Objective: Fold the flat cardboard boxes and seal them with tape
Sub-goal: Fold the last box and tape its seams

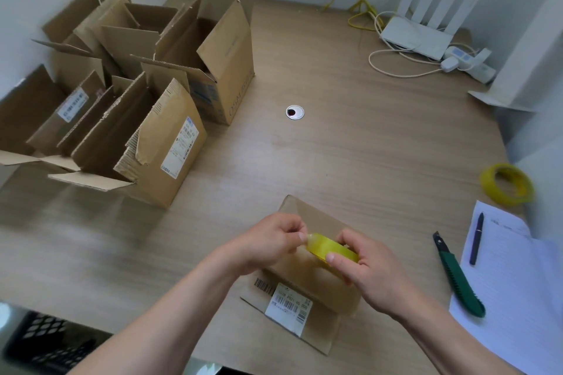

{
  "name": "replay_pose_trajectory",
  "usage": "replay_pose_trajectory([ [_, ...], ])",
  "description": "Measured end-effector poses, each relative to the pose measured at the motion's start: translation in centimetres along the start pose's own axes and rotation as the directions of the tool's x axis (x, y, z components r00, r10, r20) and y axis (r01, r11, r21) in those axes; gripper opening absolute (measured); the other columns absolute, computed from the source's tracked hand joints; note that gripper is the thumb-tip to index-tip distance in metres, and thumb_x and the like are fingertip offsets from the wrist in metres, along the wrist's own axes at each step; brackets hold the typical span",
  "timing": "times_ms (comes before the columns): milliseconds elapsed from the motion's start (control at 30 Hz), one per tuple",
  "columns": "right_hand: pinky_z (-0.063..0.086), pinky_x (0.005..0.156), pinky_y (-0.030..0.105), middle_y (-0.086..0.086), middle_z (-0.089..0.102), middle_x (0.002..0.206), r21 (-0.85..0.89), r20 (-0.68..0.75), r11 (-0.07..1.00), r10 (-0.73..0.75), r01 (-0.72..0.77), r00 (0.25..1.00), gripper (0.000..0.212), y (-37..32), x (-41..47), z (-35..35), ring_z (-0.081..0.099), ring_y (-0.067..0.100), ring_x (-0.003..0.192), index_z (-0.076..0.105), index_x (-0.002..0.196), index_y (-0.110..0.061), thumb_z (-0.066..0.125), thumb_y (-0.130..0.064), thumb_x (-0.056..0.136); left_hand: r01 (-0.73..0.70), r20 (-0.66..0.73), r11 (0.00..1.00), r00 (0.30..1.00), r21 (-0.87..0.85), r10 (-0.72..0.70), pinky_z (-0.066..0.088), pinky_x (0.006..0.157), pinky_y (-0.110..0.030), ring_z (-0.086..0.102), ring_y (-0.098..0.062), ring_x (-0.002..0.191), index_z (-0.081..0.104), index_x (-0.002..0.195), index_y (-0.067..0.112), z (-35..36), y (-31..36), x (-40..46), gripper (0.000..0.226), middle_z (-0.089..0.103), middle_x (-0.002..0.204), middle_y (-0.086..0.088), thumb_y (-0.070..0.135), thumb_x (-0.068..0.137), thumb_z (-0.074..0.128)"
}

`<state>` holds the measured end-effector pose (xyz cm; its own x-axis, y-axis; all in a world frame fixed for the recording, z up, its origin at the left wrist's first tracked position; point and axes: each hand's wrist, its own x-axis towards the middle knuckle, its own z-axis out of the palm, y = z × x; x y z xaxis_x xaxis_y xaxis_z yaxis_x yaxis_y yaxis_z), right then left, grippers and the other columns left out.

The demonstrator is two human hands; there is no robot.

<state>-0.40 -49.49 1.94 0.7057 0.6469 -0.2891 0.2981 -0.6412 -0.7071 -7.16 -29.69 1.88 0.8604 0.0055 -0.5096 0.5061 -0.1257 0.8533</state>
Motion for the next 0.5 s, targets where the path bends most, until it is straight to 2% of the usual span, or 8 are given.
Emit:
replay_pose_trajectory([
  [133,0.047,0.068,0.044,-0.003,0.064,0.066,-0.041,0.006,0.999,0.003,-0.003,1.0,0.032,-0.4,0.6,0.1,0.058,0.016,0.07,0.053,0.079,-0.028,0.051,-0.059,0.074,0.053,-0.001,0.98,0.999,-0.191,-0.055,0.044,0.086,-0.034,0.055,-0.014,0.083,0.055,0.075,0.013,-0.5,0.0,0.0,0.027,0.059,0.081,-0.004,-0.004,0.095,0.048],
  [267,0.047,0.07,0.044,-0.003,0.064,0.07,-0.059,0.001,0.998,0.016,-0.016,1.0,0.035,-0.4,1.1,0.1,0.059,0.018,0.073,0.054,0.081,-0.026,0.05,-0.059,0.074,0.02,-0.071,0.959,0.997,-0.281,-0.042,0.047,0.08,-0.032,0.06,-0.015,0.083,0.058,0.074,0.012,-0.4,-0.6,0.2,0.023,0.065,0.081,-0.01,-0.003,0.09,0.056],
  [433,0.047,0.066,0.042,-0.005,0.063,0.069,-0.098,-0.028,0.995,0.007,-0.01,1.0,0.045,-0.4,1.3,0.5,0.057,0.015,0.07,0.054,0.079,-0.026,0.046,-0.069,0.069,-0.061,-0.23,0.966,0.973,-0.252,0.001,0.043,0.071,-0.036,0.054,-0.024,0.073,0.059,0.072,0.011,0.5,-1.7,0.5,0.02,0.066,0.072,-0.012,0.0,0.088,0.063],
  [500,0.044,0.063,0.04,-0.004,0.062,0.067,0.022,-0.029,1.0,0.002,-0.001,1.0,0.048,0.0,1.1,0.9,0.055,0.015,0.066,0.055,0.076,-0.024,0.052,-0.071,0.067,-0.066,-0.287,0.973,0.958,-0.219,0.0,0.042,0.07,-0.036,0.053,-0.022,0.07,0.059,0.07,0.013,0.8,-2.2,0.7,0.022,0.066,0.074,-0.018,0.002,0.088,0.063],
])
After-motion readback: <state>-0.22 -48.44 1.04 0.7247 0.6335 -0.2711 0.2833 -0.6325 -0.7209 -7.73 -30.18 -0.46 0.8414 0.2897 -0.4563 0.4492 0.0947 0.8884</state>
